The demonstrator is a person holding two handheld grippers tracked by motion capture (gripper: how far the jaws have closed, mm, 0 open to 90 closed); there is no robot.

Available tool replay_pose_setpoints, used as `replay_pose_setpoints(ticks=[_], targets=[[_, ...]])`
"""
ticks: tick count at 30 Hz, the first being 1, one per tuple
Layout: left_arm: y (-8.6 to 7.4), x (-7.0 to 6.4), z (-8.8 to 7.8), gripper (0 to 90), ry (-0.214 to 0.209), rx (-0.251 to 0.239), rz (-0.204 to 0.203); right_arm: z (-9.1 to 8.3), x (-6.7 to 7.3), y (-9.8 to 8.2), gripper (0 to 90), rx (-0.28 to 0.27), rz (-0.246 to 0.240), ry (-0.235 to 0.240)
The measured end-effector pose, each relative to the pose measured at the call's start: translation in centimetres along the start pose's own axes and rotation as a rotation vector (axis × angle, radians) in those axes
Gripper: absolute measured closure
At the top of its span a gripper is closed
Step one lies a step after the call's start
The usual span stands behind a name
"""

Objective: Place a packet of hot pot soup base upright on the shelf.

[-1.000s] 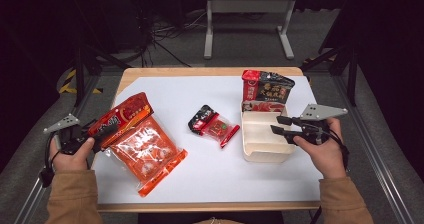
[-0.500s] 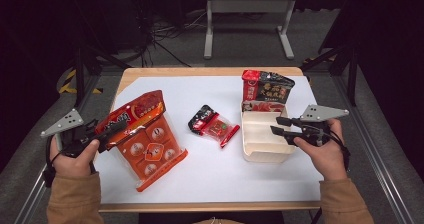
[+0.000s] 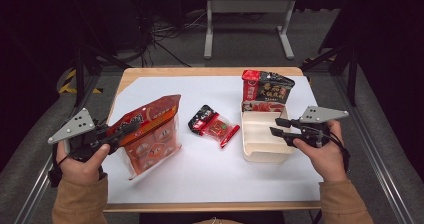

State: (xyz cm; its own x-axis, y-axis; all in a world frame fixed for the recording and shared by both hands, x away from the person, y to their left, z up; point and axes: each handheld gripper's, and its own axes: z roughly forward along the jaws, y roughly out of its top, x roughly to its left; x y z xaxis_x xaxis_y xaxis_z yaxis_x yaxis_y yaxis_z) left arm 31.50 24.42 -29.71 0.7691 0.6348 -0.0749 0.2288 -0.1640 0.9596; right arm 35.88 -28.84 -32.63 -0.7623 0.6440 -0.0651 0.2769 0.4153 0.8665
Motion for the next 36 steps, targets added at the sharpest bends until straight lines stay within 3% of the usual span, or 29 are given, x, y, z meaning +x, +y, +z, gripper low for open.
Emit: replay_pose_setpoints(ticks=[7, 15, 23, 36], targets=[[0.4, -0.4, 0.4, 90.0, -0.025, -0.029, -0.001, 0.8, 0.8, 0.4, 61.4, 0.001, -0.014, 0.035], [1.4, -1.3, 1.2, 90.0, -0.104, -0.057, 0.014, 2.2, 2.3, 1.3, 50.7, -0.023, -0.028, 0.097], [2.1, -2.7, 3.4, 90.0, -0.174, -0.062, 0.056, 4.3, 4.1, 2.8, 39.5, -0.065, -0.042, 0.188], [2.4, -3.7, 5.7, 90.0, -0.272, -0.069, 0.072, 6.3, 6.0, 4.4, 34.9, -0.090, -0.076, 0.254]])
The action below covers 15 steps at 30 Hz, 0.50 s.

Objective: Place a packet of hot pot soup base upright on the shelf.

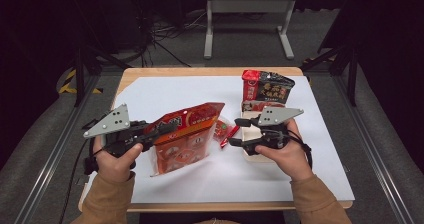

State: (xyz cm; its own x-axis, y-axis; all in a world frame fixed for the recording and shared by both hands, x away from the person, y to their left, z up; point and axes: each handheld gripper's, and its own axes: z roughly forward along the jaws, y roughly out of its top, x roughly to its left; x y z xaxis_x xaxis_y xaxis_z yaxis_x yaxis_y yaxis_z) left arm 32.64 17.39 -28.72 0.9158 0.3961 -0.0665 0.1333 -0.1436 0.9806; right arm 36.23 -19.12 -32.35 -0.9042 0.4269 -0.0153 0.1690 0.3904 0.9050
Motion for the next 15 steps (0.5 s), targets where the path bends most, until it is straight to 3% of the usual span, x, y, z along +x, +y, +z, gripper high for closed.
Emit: replay_pose_setpoints(ticks=[15], targets=[[0.0, -0.7, 2.9, 90.0, -0.136, -0.011, 0.033, 2.1, 1.4, 0.5, 30.4, -0.026, -0.065, 0.083]])
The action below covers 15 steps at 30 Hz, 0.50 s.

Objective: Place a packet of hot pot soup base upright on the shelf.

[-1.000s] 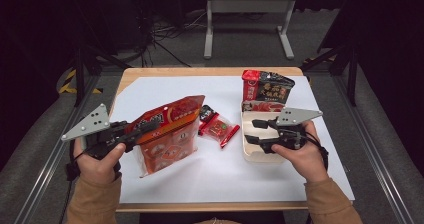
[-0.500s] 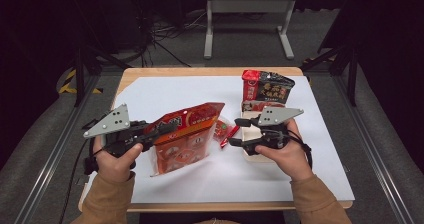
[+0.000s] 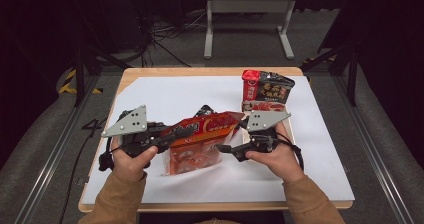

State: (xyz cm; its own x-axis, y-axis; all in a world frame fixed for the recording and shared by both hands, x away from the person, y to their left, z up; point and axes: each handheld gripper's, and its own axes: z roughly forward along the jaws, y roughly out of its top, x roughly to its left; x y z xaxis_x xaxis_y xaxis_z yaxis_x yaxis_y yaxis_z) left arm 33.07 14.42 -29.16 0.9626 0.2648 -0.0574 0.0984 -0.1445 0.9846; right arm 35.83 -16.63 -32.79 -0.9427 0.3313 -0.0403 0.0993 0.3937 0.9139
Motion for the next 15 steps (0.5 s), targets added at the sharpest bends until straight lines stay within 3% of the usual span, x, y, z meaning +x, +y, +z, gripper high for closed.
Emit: replay_pose_setpoints(ticks=[8, 15], targets=[[-0.2, -0.1, 0.3, 90.0, -0.039, -0.023, 0.005, 0.7, 0.3, -0.3, 32.0, -0.022, -0.006, 0.070], [-0.2, 0.0, 0.1, 90.0, -0.050, -0.034, -0.003, 1.5, 0.4, -0.7, 39.4, -0.017, -0.012, 0.119]])
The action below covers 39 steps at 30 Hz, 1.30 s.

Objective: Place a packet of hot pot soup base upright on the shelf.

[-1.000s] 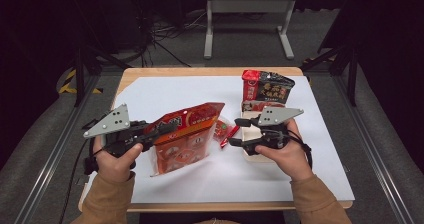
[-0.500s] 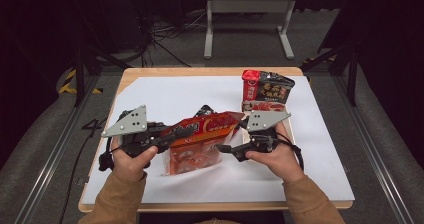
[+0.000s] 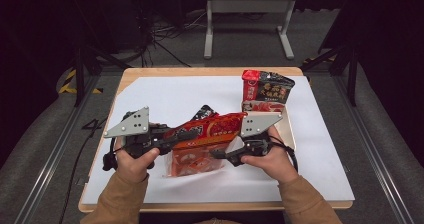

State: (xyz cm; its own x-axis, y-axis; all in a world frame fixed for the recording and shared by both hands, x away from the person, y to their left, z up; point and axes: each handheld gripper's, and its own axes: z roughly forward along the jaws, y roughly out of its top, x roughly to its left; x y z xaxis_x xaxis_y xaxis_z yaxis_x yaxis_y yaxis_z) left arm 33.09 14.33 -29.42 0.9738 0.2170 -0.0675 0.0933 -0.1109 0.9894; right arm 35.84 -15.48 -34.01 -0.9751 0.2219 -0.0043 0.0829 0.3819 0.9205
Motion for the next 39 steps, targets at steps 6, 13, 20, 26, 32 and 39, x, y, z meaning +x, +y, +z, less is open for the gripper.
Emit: replay_pose_setpoints(ticks=[6, 13, 20, 26, 32, 39], targets=[[-0.1, 0.1, -0.1, 90.0, 0.000, -0.006, -0.007, 0.0, 0.1, -0.1, 58.0, 0.016, 0.006, 0.064], [-0.3, 0.5, -0.4, 89.9, -0.001, -0.022, -0.025, -0.4, 0.4, 0.3, 69.1, 0.034, -0.047, 0.084], [-0.4, 0.9, -0.5, 86.8, -0.014, -0.029, -0.051, -1.2, 0.9, 1.1, 70.4, 0.064, -0.069, 0.069], [-0.4, 1.4, -0.4, 65.2, -0.049, -0.043, -0.113, -1.5, 0.7, 1.2, 70.5, 0.103, -0.046, 0.065], [-0.4, 1.6, -0.6, 38.7, 0.013, -0.024, -0.084, -2.8, 0.6, 1.6, 70.5, 0.097, -0.026, 0.036], [-0.4, 2.0, -1.5, 25.3, 0.028, -0.016, -0.076, -5.2, 0.2, 3.1, 70.6, 0.076, -0.013, -0.010]])
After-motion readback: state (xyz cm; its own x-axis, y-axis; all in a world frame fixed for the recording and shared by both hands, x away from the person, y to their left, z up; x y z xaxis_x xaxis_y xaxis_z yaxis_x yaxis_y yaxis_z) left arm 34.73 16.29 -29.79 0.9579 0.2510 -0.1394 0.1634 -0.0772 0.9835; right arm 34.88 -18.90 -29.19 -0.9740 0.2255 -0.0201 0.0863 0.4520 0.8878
